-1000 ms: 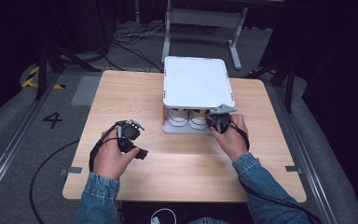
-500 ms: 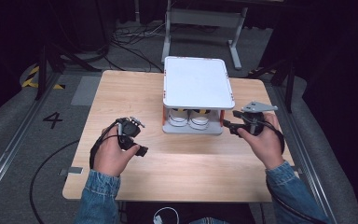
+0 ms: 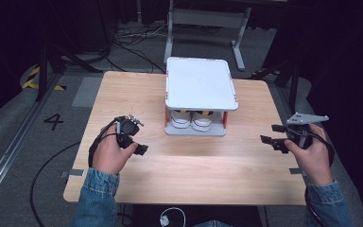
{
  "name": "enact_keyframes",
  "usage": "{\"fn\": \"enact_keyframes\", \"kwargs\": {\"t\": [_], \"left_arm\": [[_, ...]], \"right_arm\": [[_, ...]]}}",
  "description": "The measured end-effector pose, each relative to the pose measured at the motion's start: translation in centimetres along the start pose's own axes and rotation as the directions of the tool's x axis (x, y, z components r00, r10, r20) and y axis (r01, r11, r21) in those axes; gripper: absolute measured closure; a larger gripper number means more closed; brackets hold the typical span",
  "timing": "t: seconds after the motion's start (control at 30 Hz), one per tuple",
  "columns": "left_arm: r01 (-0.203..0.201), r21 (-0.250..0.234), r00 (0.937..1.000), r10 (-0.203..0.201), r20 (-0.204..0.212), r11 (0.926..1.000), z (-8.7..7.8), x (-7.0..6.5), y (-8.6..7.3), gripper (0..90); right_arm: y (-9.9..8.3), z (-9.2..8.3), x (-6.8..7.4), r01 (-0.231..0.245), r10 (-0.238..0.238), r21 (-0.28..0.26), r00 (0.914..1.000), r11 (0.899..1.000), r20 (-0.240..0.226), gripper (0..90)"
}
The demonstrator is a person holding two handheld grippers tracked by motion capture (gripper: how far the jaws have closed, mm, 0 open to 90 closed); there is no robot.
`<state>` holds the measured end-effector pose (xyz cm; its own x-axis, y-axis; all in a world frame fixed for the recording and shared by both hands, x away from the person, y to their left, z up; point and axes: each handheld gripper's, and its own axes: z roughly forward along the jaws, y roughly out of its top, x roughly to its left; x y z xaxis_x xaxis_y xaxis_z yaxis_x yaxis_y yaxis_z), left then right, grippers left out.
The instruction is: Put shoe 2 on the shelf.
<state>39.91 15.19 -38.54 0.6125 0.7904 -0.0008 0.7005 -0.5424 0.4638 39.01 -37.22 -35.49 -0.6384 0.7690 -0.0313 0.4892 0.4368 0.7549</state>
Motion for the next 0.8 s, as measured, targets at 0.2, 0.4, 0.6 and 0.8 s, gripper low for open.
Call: {"fn": "enact_keyframes", "kwargs": {"t": [0.2, 0.4, 0.6, 0.8], "left_arm": [[0.013, 0.01, 0.9995, -0.013, -0.029, 0.9999, 1.0, 0.9, -0.7, 18.0], [0.079, -0.005, 0.9966, -0.079, -0.026, 0.9969, 2.0, 1.9, -1.6, 17.9], [0.092, -0.02, 0.9945, -0.093, -0.048, 0.9956, 2.8, 2.8, -2.2, 17.8], [0.062, -0.091, 0.9962, -0.067, -0.056, 0.9939, 3.5, 3.3, -2.8, 17.9]], "right_arm": [[-3.3, 0.3, -2.3, -0.058, 0.058, 0.02, 0.9983, 0.998, 0.003, 29.7], [-6.5, 2.0, -4.3, -0.094, 0.094, 0.015, 0.9955, 0.995, -0.005, 26.2], [-9.3, 5.2, -4.9, -0.068, 0.068, 0.029, 0.9975, 0.997, -0.017, 23.6], [-10.4, 6.7, -5.1, -0.096, 0.096, -0.003, 0.9949, 0.995, -0.033, 22.4]]}}
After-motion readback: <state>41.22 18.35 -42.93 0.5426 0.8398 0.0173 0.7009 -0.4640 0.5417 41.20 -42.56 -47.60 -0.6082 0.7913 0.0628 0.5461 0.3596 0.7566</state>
